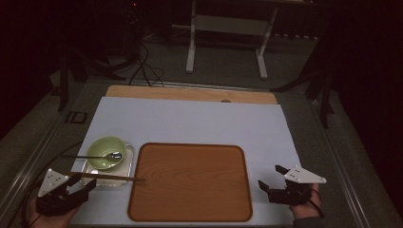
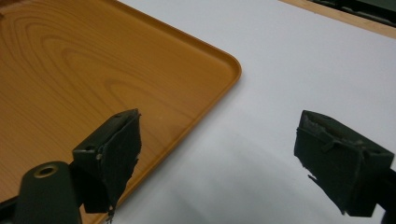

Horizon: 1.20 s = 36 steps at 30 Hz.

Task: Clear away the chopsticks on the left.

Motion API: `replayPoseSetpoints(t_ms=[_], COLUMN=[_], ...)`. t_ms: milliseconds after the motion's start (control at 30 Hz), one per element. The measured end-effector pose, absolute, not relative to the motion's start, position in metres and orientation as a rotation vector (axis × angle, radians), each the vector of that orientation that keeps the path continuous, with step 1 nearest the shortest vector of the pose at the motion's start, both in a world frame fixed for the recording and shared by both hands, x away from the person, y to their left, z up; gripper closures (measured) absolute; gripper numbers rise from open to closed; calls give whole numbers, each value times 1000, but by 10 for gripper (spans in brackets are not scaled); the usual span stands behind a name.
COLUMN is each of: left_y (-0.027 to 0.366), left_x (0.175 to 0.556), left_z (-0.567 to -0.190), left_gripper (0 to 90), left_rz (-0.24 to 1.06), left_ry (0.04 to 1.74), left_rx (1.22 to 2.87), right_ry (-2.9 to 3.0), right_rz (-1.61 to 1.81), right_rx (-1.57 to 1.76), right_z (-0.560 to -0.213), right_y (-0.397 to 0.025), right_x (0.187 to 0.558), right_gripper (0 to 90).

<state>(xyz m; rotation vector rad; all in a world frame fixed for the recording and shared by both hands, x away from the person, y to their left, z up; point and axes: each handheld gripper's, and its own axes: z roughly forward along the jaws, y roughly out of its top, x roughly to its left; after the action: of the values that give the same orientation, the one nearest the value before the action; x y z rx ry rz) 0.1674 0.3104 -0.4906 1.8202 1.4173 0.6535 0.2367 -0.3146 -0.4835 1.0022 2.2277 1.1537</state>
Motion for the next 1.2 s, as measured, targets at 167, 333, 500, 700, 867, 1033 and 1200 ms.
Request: replayPoseSetpoints(t_ms=[167,333,500,700,867,1033,1200], left_y=[308,310,309,310,309,306,303], left_x=[168,167,169,170,171,175,178], left_z=[-491,-490,-490,-489,-489,-490,-492], left_gripper=[425,422,414,413,402,384,375], left_rz=[662,662,666,671,673,672,664], left_ry=[1405,1393,1378,1365,1346,1313,1288], left_rx=[1838,1821,1830,1832,1838,1858,1894], right_ry=[2232,2233,2235,2223,2217,2211,2208], right_rz=[1171,1177,1165,1180,1187,1184,1181], right_rx=[984,973,974,974,969,968,961], right_z=[-483,-483,-484,-482,-481,-481,-480], right_y=[-313,-312,-312,-313,-314,-314,-314], right_x=[236,236,236,236,236,236,236], right_gripper=[141,141,141,141,141,140,141])
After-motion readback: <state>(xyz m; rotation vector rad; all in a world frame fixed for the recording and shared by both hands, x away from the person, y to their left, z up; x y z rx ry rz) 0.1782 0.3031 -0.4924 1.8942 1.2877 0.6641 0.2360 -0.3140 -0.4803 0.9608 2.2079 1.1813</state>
